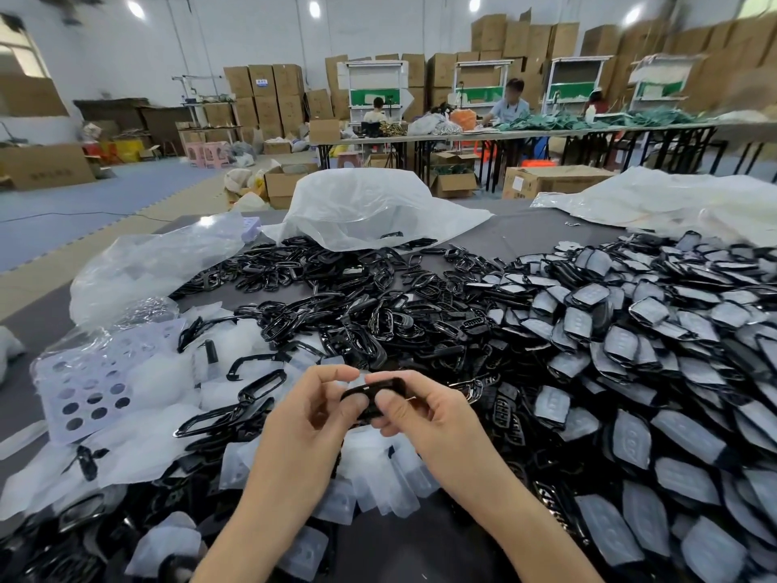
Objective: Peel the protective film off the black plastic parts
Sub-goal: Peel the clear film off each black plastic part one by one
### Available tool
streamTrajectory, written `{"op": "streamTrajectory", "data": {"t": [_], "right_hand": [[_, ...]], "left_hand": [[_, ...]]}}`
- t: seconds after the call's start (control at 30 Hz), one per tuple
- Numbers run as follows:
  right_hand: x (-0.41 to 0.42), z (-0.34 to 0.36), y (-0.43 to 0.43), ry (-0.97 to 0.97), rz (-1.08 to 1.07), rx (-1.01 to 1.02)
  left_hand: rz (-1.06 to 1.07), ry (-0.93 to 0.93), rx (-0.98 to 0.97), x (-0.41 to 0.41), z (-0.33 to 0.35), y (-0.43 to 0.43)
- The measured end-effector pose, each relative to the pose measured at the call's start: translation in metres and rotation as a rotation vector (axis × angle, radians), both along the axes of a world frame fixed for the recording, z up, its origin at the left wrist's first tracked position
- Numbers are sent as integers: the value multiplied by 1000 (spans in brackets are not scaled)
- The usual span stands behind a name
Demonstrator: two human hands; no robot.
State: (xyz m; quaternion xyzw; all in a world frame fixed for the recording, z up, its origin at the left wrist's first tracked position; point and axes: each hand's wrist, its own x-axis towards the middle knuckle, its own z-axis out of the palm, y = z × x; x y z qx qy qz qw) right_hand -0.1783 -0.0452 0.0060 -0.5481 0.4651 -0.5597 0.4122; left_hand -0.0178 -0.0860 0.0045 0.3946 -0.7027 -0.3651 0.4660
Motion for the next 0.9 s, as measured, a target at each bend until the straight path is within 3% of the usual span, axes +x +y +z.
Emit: {"op": "streamTrajectory", "data": {"t": [0.17,0.3,0.37,0.63,0.9], "right_hand": [[-5,-4,-2,87,-197,-37],[-17,-3,-4,-90,-365,-71],[-18,-5,-5,-113,-389,-69],[-20,-8,-5,-41,-392,-46],[-15,-9,-4,-31,-373,-22]], "left_hand": [[82,-188,-120,1,-3,-1],[-18,-619,-215,17,-5,-4],[-94,-736,-208,18,-7,-2],[-92,-639,-114,15,-6,0],[-26,-650,-158,11,-10,-3]]}}
